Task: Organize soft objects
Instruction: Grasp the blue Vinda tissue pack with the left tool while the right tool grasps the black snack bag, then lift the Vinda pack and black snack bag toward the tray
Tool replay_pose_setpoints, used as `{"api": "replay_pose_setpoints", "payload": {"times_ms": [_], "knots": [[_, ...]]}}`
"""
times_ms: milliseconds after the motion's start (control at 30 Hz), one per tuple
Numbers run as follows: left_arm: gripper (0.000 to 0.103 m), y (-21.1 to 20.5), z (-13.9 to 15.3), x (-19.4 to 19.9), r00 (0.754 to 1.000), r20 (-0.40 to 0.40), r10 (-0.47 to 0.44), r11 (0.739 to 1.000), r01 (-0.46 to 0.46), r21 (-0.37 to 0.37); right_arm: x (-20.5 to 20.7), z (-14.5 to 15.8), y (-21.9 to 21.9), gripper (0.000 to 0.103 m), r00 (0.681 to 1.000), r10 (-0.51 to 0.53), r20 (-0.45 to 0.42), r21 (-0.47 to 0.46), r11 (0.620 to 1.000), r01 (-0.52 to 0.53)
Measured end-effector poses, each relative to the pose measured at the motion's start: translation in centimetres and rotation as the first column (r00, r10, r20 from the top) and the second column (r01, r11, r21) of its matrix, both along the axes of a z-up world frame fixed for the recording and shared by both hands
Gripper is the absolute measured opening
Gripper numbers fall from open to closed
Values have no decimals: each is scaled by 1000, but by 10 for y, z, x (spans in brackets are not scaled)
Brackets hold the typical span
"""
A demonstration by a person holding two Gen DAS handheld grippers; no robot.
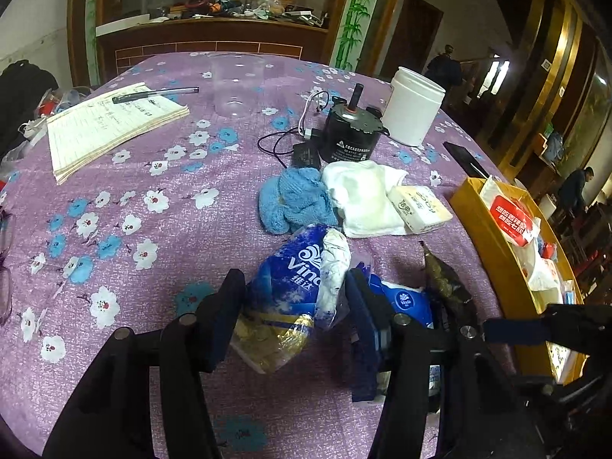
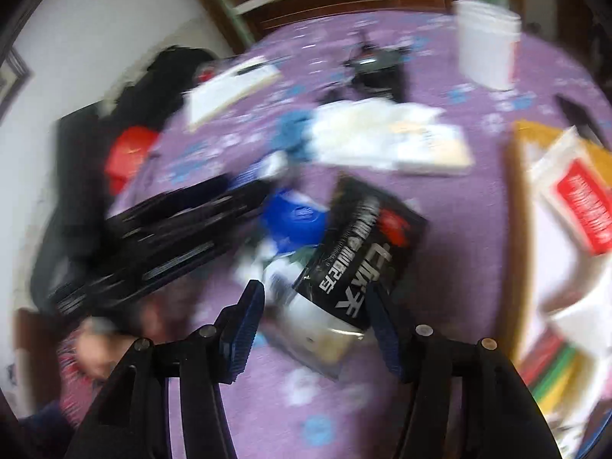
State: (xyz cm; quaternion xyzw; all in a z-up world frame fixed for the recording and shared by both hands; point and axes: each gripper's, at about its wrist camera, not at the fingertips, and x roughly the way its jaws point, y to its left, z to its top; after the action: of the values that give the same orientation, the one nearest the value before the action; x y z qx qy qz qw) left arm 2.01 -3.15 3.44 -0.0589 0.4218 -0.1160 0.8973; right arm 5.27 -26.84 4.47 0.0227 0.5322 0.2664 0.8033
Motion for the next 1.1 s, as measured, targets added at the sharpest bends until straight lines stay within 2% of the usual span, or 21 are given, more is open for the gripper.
{"api": "replay_pose_setpoints", "payload": {"times_ms": [133,300,533,567,600,633,700,867,1000,1100], "knots": [[53,-3,0,0,1000,13,9,999,-9,36,-9,8,-3,58,995,-61,80,-70,995,67],[53,-1,-1,1,1000,9,18,999,-18,35,-9,-2,-12,69,988,-151,16,-10,988,152],[54,-9,-3,0,1000,19,1,996,-3,90,7,-24,-19,77,966,-242,-95,120,960,252],[54,-10,-3,-1,1000,23,-2,995,0,99,7,-26,-20,72,965,-247,-85,133,957,257],[53,-12,-3,-2,1000,30,-4,994,1,108,7,-24,-19,57,967,-250,-57,128,958,255],[53,-12,-3,-3,999,32,-6,994,3,114,7,-24,-19,51,969,-245,-45,138,959,249],[52,-14,-3,-3,999,36,-8,992,3,126,6,-21,-20,47,967,-253,-13,138,958,253],[52,-18,-4,-4,999,42,-13,989,7,147,1,-11,-18,46,946,-282,160,69,959,274],[52,-21,-5,-7,998,55,-17,988,8,157,-1,-12,-17,46,940,-270,211,62,963,263],[52,-23,-4,-8,998,56,-20,987,11,162,-4,-11,-16,46,942,-251,225,95,967,235]]}}
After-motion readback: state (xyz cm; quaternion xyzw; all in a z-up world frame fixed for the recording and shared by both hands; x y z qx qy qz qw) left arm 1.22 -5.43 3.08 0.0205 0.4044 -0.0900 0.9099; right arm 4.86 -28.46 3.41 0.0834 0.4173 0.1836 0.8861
